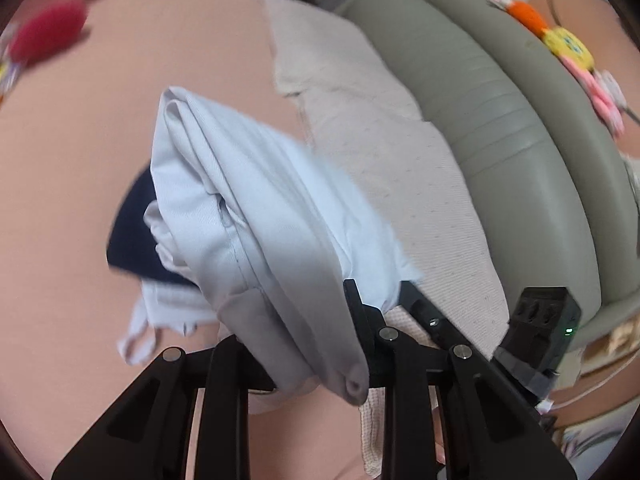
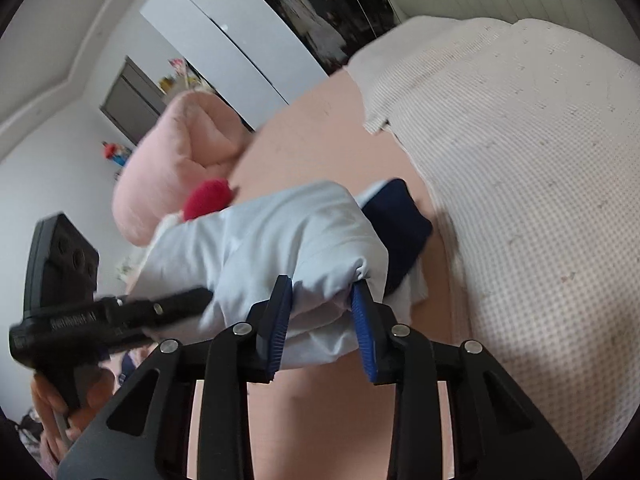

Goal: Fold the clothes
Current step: 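Carry the shirt square with the left gripper onto the folded clothes stack, then lower the shirt onto the stack and open the left gripper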

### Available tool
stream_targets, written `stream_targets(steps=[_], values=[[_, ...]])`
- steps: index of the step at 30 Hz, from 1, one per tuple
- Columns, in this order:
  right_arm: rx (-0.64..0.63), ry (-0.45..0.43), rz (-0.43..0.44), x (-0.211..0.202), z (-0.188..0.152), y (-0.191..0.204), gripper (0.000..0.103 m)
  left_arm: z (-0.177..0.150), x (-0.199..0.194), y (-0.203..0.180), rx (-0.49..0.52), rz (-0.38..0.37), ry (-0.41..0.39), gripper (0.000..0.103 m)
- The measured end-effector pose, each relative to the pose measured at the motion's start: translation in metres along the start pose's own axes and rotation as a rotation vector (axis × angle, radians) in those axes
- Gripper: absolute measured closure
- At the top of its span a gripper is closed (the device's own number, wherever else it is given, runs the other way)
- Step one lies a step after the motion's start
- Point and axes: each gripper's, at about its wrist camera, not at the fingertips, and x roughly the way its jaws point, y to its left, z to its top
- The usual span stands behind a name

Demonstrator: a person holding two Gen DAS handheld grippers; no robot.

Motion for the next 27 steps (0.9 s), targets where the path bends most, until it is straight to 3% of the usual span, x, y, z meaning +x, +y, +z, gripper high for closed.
stream_targets(steps=[5, 8, 11, 13, 14, 17, 19, 21, 24, 27], values=[[-0.017, -0.089, 0.015, 0.006, 0.002, 0.019, 0.074, 0.036, 0.002, -0.021, 0.193, 0.071, -0.051, 0.078], [-0.07, -0.033, -0.029, 0.025, -0.006, 0.032, 0.074, 0.047, 0.026, -0.016, 0.269, 0.123, -0.015, 0.078], [-0.077, 0.022, -0.146, 0.036, -0.013, 0.031, 0.071, 0.06, 0.055, 0.047, 0.169, 0.162, 0.069, 0.074], [-0.023, 0.016, -0.123, 0.026, -0.006, 0.023, 0.071, 0.062, 0.063, 0.083, 0.066, 0.171, 0.114, 0.068], [-0.006, 0.008, -0.112, 0.021, -0.001, 0.02, 0.069, 0.059, 0.056, 0.089, 0.045, 0.164, 0.1, 0.065], [-0.032, -0.048, -0.154, 0.007, 0.022, 0.023, 0.057, 0.061, 0.02, 0.089, 0.061, 0.153, -0.04, 0.062], [-0.053, -0.078, -0.18, 0.001, 0.037, 0.026, 0.057, 0.061, -0.004, 0.089, 0.071, 0.146, -0.134, 0.062], [-0.097, -0.042, -0.181, 0.022, 0.046, 0.04, 0.057, 0.063, -0.022, 0.089, 0.086, 0.117, -0.208, 0.062], [-0.195, 0.055, -0.169, 0.063, 0.038, 0.058, 0.057, 0.073, -0.002, 0.087, 0.122, 0.006, -0.176, 0.062], [-0.244, 0.143, -0.264, 0.09, 0.025, 0.053, 0.058, 0.07, 0.021, 0.092, 0.103, -0.03, -0.124, 0.068]])
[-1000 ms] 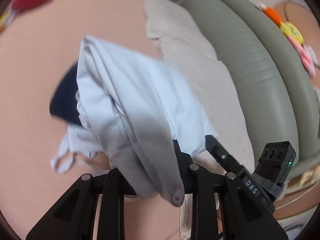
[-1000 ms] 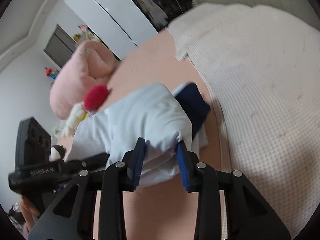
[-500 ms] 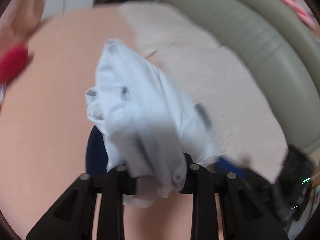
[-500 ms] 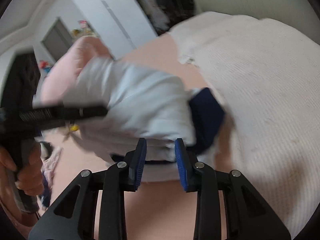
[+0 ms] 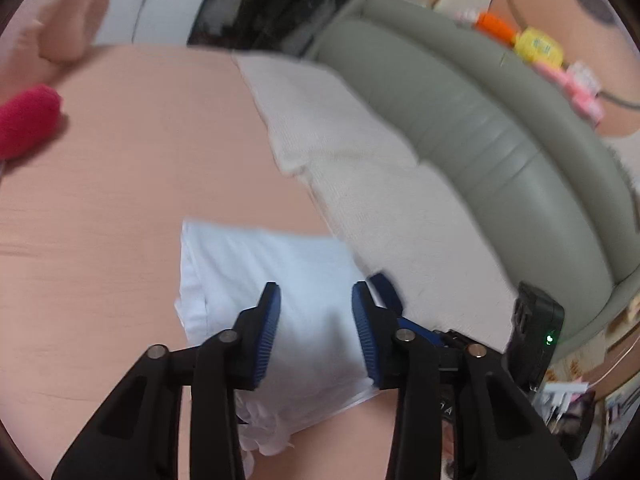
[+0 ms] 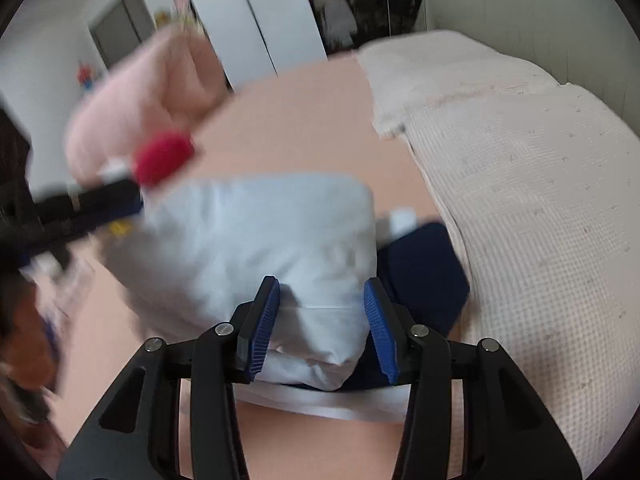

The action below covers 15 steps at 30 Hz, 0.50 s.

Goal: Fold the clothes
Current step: 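Lower the shirt onto the stack and open the left gripper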

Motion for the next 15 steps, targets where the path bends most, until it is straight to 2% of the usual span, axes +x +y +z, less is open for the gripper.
stream_targets(steps=[1, 3, 5, 8, 9, 11, 13, 15], values=[[-0.001, 0.026, -0.019, 0.005, -0.003, -0.003, 0.055, -0.006, 0.003, 0.004, -0.022, -0.002, 0.009, 0.071], [0.056, 0.053, -0.013, 0.001, -0.004, -0.025, 0.051, -0.019, 0.008, 0.013, -0.066, -0.006, 0.026, 0.072], [0.109, 0.032, -0.043, -0.015, -0.003, -0.046, 0.052, -0.032, 0.013, 0.021, -0.109, -0.009, 0.044, 0.073], [0.102, -0.017, -0.115, -0.042, -0.008, -0.063, 0.052, -0.052, 0.021, 0.034, -0.175, -0.015, 0.07, 0.073], [0.094, -0.011, -0.077, -0.047, -0.011, -0.065, 0.052, -0.058, 0.023, 0.038, -0.197, -0.017, 0.079, 0.073], [0.055, 0.017, -0.012, -0.049, -0.017, -0.061, 0.052, -0.064, 0.02, 0.036, -0.182, 0.0, 0.094, 0.073], [-0.042, 0.055, -0.037, -0.038, -0.024, -0.044, 0.052, -0.061, 0.024, 0.033, -0.182, 0.012, 0.103, 0.073], [-0.133, 0.095, -0.079, -0.025, -0.033, -0.027, 0.052, -0.059, 0.025, 0.049, -0.215, 0.006, 0.109, 0.072]])
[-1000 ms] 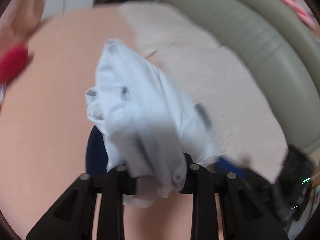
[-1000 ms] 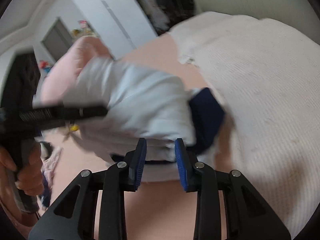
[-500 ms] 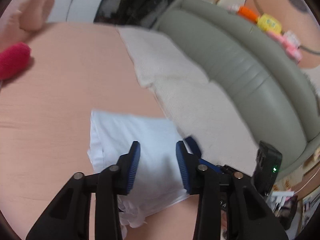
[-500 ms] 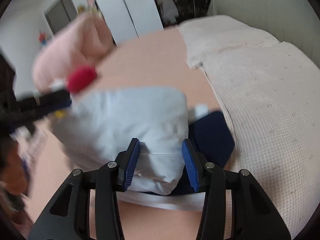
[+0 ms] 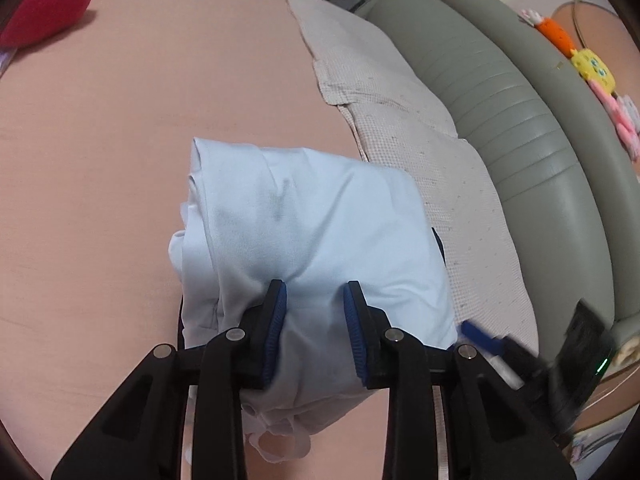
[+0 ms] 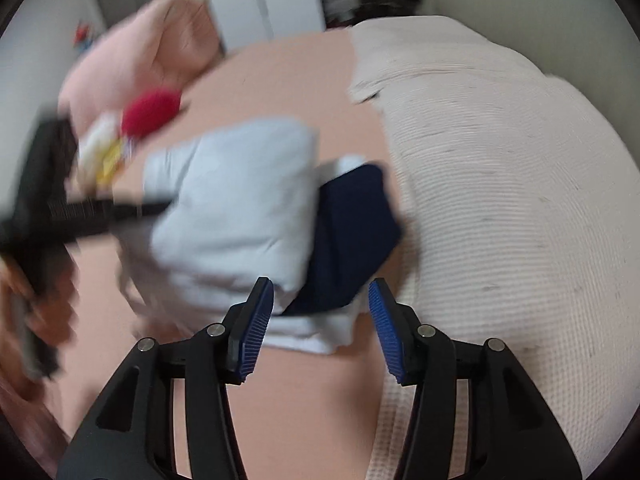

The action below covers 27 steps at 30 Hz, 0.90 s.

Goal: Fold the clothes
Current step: 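Lower the shirt onto the stack and open the left gripper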

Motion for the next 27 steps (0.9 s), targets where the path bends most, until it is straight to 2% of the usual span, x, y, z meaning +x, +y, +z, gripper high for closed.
stream_targets(steps=[3, 7, 9, 10, 12, 14, 17, 18, 20, 22, 23, 25, 27], values=[[0.007, 0.024, -0.082, 0.02, 0.001, 0.01, 0.052, 0.005, 0.01, -0.006, 0.012, 0.012, 0.004, 0.072], [0.1, 0.072, -0.101, 0.019, -0.001, -0.008, 0.049, 0.007, 0.017, -0.012, 0.048, 0.006, 0.013, 0.07], [0.081, 0.096, -0.121, 0.01, -0.004, -0.013, 0.049, 0.008, 0.018, -0.009, 0.052, -0.008, 0.017, 0.069], [0.07, 0.073, -0.13, 0.001, -0.002, -0.014, 0.049, 0.008, 0.019, -0.008, 0.055, -0.015, 0.019, 0.069], [0.077, -0.055, -0.087, -0.021, 0.008, -0.014, 0.049, 0.01, 0.021, -0.006, 0.059, -0.028, 0.024, 0.069], [0.135, -0.212, 0.051, -0.035, 0.019, -0.011, 0.048, 0.009, 0.02, -0.003, 0.066, -0.04, 0.025, 0.069], [0.161, -0.235, 0.051, -0.008, 0.028, -0.001, 0.047, 0.007, 0.017, -0.003, 0.073, -0.05, -0.013, 0.067], [0.168, -0.227, 0.045, 0.002, 0.029, 0.002, 0.048, 0.007, 0.018, 0.001, 0.057, -0.049, -0.014, 0.067], [0.167, -0.111, 0.0, 0.033, 0.021, 0.002, 0.046, 0.008, 0.021, 0.01, 0.026, -0.047, -0.017, 0.067], [0.217, -0.1, -0.004, 0.035, 0.018, -0.009, 0.04, 0.009, 0.025, 0.018, -0.005, -0.045, -0.021, 0.065], [0.231, -0.106, 0.0, 0.03, 0.019, -0.013, 0.04, 0.01, 0.026, 0.022, -0.021, -0.044, -0.022, 0.055], [0.254, -0.128, 0.008, 0.025, 0.018, -0.022, 0.038, 0.01, 0.029, 0.031, -0.052, -0.042, -0.025, 0.043], [0.266, -0.08, 0.042, 0.035, 0.017, -0.027, 0.032, 0.011, 0.032, 0.039, -0.083, -0.04, -0.028, 0.045]])
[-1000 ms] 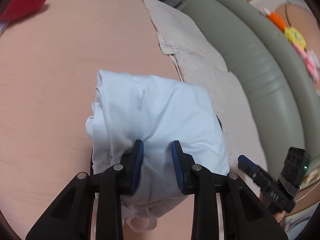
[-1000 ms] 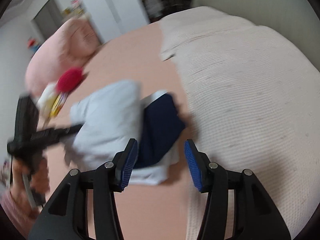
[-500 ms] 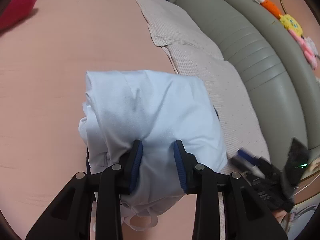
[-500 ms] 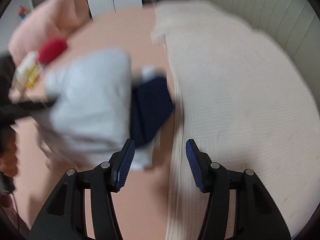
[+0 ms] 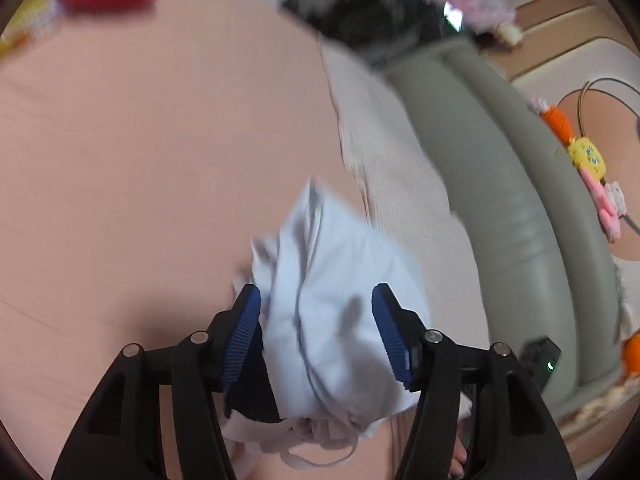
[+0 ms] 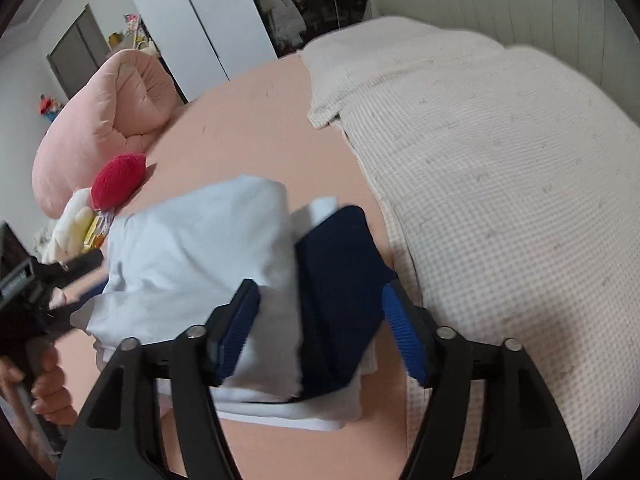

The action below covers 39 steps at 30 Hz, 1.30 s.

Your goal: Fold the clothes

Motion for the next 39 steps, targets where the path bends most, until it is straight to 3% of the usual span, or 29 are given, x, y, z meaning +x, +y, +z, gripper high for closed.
stream_targets(steps=[4, 7, 10, 13, 15, 16, 18, 20, 22, 23, 28, 31, 32, 36, 39], values=[[-0.016, 0.095, -0.02, 0.012, -0.002, 0.002, 0.035, 0.005, 0.006, 0.008, -0.053, -0.022, -0.027, 0.048], [-0.061, 0.106, -0.131, 0.005, -0.007, -0.002, 0.034, 0.01, 0.009, -0.012, 0.046, 0.021, -0.019, 0.049], [-0.08, 0.081, -0.143, -0.005, -0.012, -0.005, 0.037, 0.013, 0.001, -0.031, 0.143, 0.111, -0.022, 0.051], [-0.07, -0.056, -0.103, -0.025, -0.007, 0.002, 0.041, 0.007, -0.028, -0.049, 0.234, 0.209, -0.144, 0.051], [-0.09, -0.12, -0.048, -0.033, -0.006, 0.015, 0.041, 0.005, -0.022, -0.048, 0.249, 0.242, -0.122, 0.051], [-0.106, -0.127, -0.022, -0.034, -0.007, 0.023, 0.042, 0.003, -0.019, -0.048, 0.256, 0.258, -0.112, 0.05], [-0.169, -0.063, -0.066, -0.02, -0.014, 0.036, 0.042, 0.001, -0.013, -0.047, 0.27, 0.292, -0.09, 0.047], [-0.183, -0.025, -0.099, -0.009, -0.022, 0.033, 0.033, 0.001, -0.012, -0.042, 0.251, 0.301, -0.074, 0.037], [-0.113, -0.018, -0.05, -0.017, -0.021, 0.019, 0.033, 0.008, -0.029, -0.024, 0.132, 0.235, -0.089, 0.036], [-0.092, -0.035, -0.049, -0.025, -0.022, 0.015, 0.033, 0.007, -0.042, -0.022, 0.122, 0.239, -0.113, 0.036], [0.001, -0.095, -0.106, -0.066, -0.036, 0.022, 0.027, -0.002, -0.111, -0.032, 0.185, 0.38, -0.215, 0.036], [0.001, -0.096, -0.098, -0.087, -0.042, 0.059, 0.005, -0.008, -0.153, -0.038, 0.222, 0.464, -0.276, 0.036], [-0.022, -0.099, -0.097, -0.093, -0.043, 0.075, 0.001, -0.01, -0.167, -0.04, 0.235, 0.492, -0.296, 0.034], [-0.098, -0.128, -0.102, -0.125, -0.058, 0.135, 0.001, -0.02, -0.225, -0.046, 0.279, 0.591, -0.377, 0.027], [-0.128, -0.133, -0.1, -0.148, -0.07, 0.187, 0.001, -0.05, -0.29, -0.049, 0.294, 0.631, -0.434, 0.025]])
